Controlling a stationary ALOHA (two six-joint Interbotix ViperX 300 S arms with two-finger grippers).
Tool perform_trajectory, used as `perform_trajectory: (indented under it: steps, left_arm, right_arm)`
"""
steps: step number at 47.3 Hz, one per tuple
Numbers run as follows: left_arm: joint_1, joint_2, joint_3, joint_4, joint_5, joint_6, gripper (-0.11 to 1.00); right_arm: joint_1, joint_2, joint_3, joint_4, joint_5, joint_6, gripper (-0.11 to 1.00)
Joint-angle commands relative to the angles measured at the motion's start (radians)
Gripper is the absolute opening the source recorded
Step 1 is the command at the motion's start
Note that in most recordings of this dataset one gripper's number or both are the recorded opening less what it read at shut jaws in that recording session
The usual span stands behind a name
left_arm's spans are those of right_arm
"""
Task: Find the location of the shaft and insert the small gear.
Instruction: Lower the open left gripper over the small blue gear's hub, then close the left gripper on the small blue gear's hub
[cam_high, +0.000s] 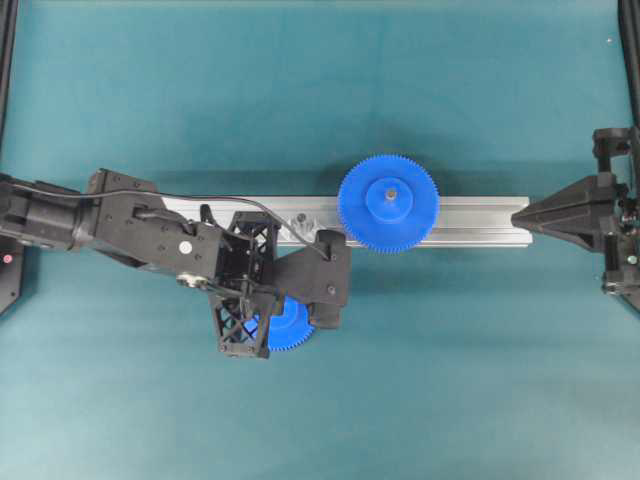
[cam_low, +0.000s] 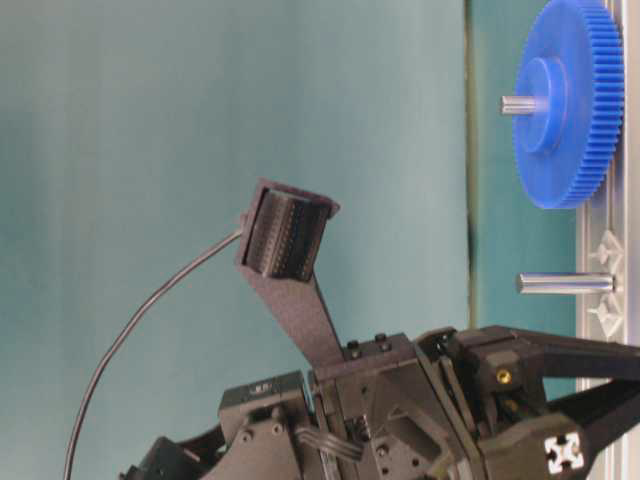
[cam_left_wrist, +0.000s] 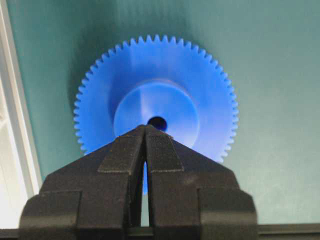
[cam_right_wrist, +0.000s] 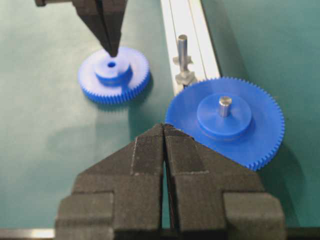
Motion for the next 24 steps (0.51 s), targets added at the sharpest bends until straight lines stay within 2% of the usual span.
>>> perform_trajectory:
  steps: [1,24]
  left_arm:
    - [-0.006,-0.014,-0.028,0.002,0.000,0.003,-0.01]
    - [-0.014,0.015,-0.077,0.002,0.080,0.008,-0.01]
  right_arm:
    - [-0.002,0.006,-0.009,0.002,-0.005,0.009,-0.02]
    - [-0.002,0.006,-0.003,0.000,-0.005,0.009,-0.02]
